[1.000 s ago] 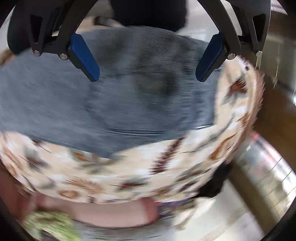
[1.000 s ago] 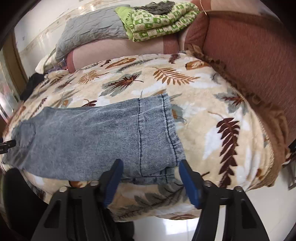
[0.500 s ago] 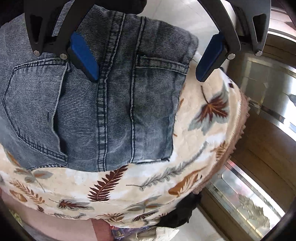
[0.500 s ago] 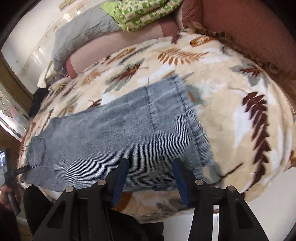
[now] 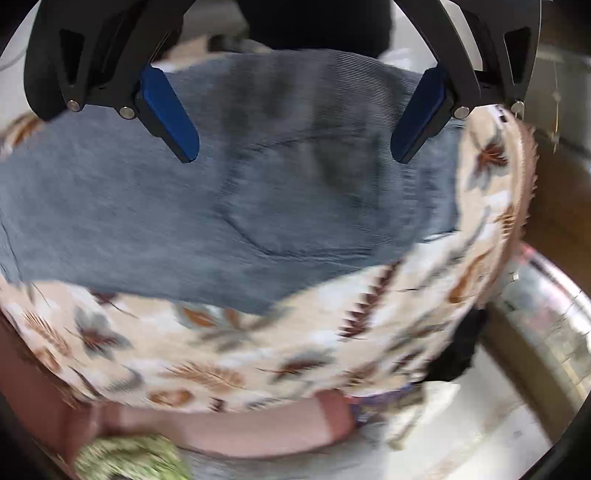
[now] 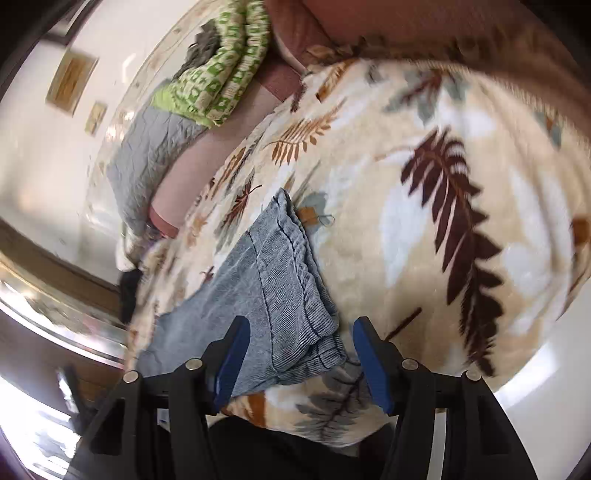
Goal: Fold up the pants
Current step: 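Lower the right gripper onto the jeans leg hem and close on it, then lift the hem with the right gripper and fold it over toward the waistband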
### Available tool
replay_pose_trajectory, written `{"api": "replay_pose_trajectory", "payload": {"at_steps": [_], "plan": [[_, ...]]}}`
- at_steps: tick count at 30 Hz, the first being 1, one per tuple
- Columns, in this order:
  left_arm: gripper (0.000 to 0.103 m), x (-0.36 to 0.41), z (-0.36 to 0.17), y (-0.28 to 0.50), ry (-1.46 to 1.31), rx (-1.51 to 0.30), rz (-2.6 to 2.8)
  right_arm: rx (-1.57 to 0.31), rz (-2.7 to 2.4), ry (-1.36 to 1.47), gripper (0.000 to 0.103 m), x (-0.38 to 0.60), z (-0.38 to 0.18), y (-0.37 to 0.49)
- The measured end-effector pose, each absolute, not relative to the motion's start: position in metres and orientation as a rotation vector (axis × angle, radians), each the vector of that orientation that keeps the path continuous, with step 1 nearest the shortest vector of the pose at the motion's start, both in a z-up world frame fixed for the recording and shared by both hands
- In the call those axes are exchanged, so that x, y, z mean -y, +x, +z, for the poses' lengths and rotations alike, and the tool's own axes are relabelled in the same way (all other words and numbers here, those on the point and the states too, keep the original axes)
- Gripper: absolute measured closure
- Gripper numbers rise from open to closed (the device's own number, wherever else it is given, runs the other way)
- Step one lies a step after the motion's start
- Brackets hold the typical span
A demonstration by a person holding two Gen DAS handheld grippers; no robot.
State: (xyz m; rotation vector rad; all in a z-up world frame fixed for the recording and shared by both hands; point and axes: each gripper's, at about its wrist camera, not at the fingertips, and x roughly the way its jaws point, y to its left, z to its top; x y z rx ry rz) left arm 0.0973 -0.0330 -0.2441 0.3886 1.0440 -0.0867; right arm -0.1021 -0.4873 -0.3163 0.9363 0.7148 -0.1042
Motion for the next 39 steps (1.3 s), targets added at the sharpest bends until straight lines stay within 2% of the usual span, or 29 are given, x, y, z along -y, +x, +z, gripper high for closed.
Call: {"api": "replay_pose_trajectory", "payload": {"at_steps": [11, 13, 14, 19, 20, 21, 23, 34, 39], "plan": [[0.0, 0.055, -0.257, 0.089, 0.4, -1.086, -0.146, -0.708, 0.024, 1.134, 0.04, 0.491, -0.353, -0.086], [0.0, 0.055, -0.257, 0.089, 0.396, -1.09, -0.144, -0.7, 0.07, 1.165, 0.044, 0.49, -0.357, -0.081], [0.0, 0.055, -0.258, 0.088, 0.395, -1.09, -0.143, -0.693, 0.098, 1.18, 0.05, 0.489, -0.359, -0.079], [0.0, 0.054, -0.266, 0.092, 0.399, -1.105, -0.133, -0.655, 0.112, 1.222, 0.051, 0.486, -0.367, -0.066], [0.0, 0.053, -0.268, 0.093, 0.396, -1.112, -0.131, -0.659, 0.092, 1.19, 0.056, 0.483, -0.363, -0.063], [0.0, 0.052, -0.269, 0.094, 0.39, -1.117, -0.131, -0.67, 0.072, 1.168, 0.07, 0.482, -0.361, -0.062], [0.0, 0.048, -0.269, 0.095, 0.375, -1.122, -0.133, -0.721, 0.007, 1.127, 0.076, 0.478, -0.356, -0.054], [0.0, -0.008, -0.248, 0.107, 0.216, -1.086, -0.086, -0.725, 0.034, 0.779, 0.077, 0.388, -0.25, 0.002], [0.0, -0.046, -0.238, 0.111, 0.139, -1.059, -0.04, -0.779, 0.129, 0.664, 0.077, 0.31, -0.232, 0.036]]}}
